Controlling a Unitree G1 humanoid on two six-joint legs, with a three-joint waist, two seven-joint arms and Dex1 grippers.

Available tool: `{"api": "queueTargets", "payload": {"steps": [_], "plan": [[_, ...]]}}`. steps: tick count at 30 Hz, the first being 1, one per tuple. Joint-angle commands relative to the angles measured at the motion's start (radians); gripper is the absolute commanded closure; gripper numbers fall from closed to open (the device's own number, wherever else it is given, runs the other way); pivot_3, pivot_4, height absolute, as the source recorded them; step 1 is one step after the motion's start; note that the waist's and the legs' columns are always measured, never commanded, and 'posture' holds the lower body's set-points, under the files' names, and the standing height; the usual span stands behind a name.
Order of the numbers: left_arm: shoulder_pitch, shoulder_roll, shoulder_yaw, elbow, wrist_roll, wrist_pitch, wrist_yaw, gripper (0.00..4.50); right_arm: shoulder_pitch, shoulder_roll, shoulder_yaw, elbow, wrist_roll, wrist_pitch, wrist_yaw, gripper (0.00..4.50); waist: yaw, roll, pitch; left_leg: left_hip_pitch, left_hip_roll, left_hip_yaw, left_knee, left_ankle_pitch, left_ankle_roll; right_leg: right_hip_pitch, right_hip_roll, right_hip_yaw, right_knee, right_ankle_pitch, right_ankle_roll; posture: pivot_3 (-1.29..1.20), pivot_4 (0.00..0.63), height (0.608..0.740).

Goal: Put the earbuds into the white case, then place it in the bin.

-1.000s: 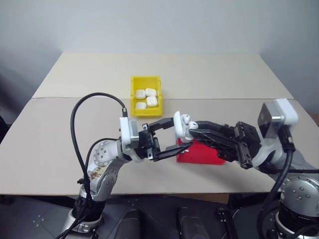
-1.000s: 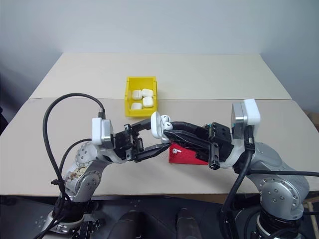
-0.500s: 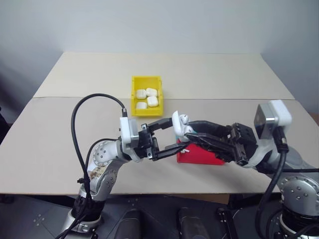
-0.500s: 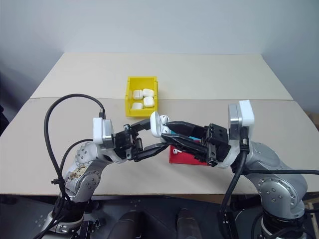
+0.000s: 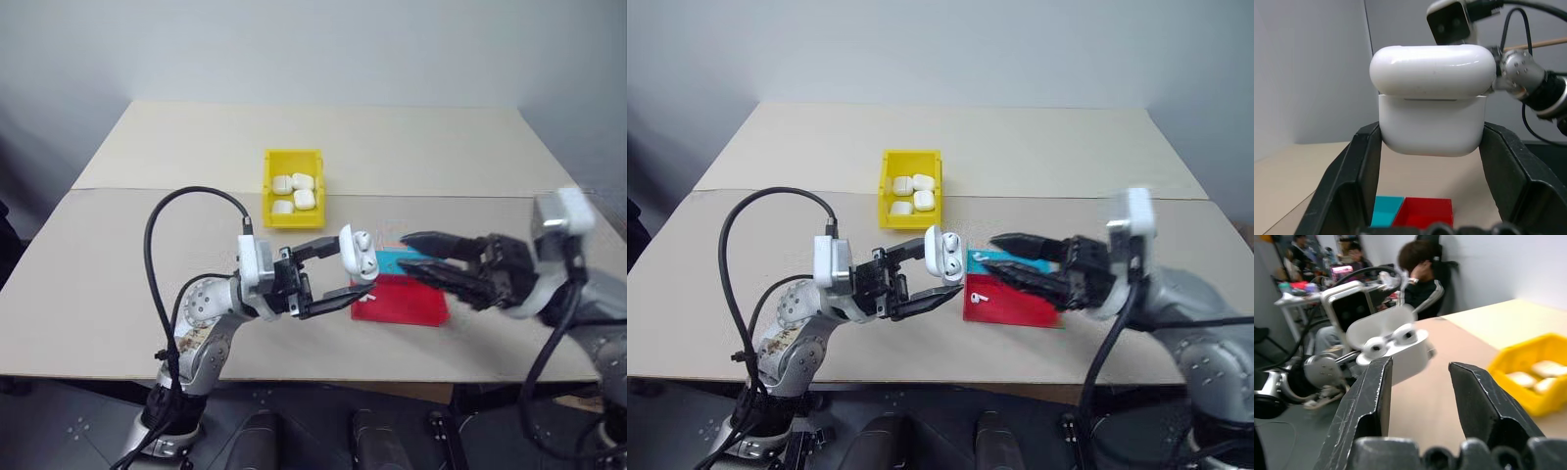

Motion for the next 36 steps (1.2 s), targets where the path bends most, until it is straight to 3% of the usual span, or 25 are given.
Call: {"api": "queueTargets", "payload": {"steps": [1,4,8,18,29,36], "plan": [[-0.055,-0.03,-0.03,0.055,0.041,-0.045,-0.016,1.78,-0.162,-0.066,0.03,0.085,0.011,0.032,0.081,2.37,-0.002,0.0,0.0,0.0,0.001,0.0,0.0,0.0,0.0,0.0,0.001,0.0,0.0,0.0,0.0,0.0,0.15,0.74],[-0.105,-0.049,-0.065,0.124,0.112,-0.046,0.006,1.78,-0.306,-0.091,0.116,0.133,-0.011,0.068,0.132,3.12,-0.003,0.0,0.0,0.0,0.001,0.0,0.0,0.0,0.0,0.0,0.001,0.0,0.0,0.0,0.0,0.0,0.15,0.74],[-0.162,-0.098,-0.107,0.191,0.177,-0.07,0.03,1.78,-0.39,-0.11,0.235,0.12,-0.136,0.021,0.242,4.45,0.003,0.0,0.0,-0.002,0.0,-0.001,-0.001,0.0,0.0,-0.001,0.0,0.0,-0.001,0.0,0.0,0.0,0.15,0.74],[-0.172,-0.133,-0.121,0.184,0.188,-0.09,0.024,1.78,-0.413,-0.085,0.369,0.125,-0.344,-0.062,0.33,4.45,0.005,0.0,0.0,-0.004,-0.001,-0.001,0.0,0.0,0.0,-0.002,-0.001,-0.001,-0.005,0.003,0.002,0.0,0.15,0.74],[-0.124,-0.111,-0.094,0.133,0.155,-0.088,0.025,1.78,-0.329,-0.15,0.334,0.126,-0.41,-0.086,0.373,4.45,0.005,0.0,0.0,-0.004,-0.001,-0.001,0.0,0.0,0.0,-0.001,-0.002,-0.001,-0.005,0.003,0.002,0.0,0.15,0.74],[-0.1,-0.105,-0.099,0.118,0.155,-0.083,0.03,1.78,-0.366,-0.148,0.283,0.14,-0.366,-0.081,0.383,4.45,0.003,0.0,0.0,-0.003,0.0,0.0,0.0,0.0,0.0,-0.001,-0.001,-0.001,-0.006,0.003,0.002,0.0,0.15,0.74]]}}
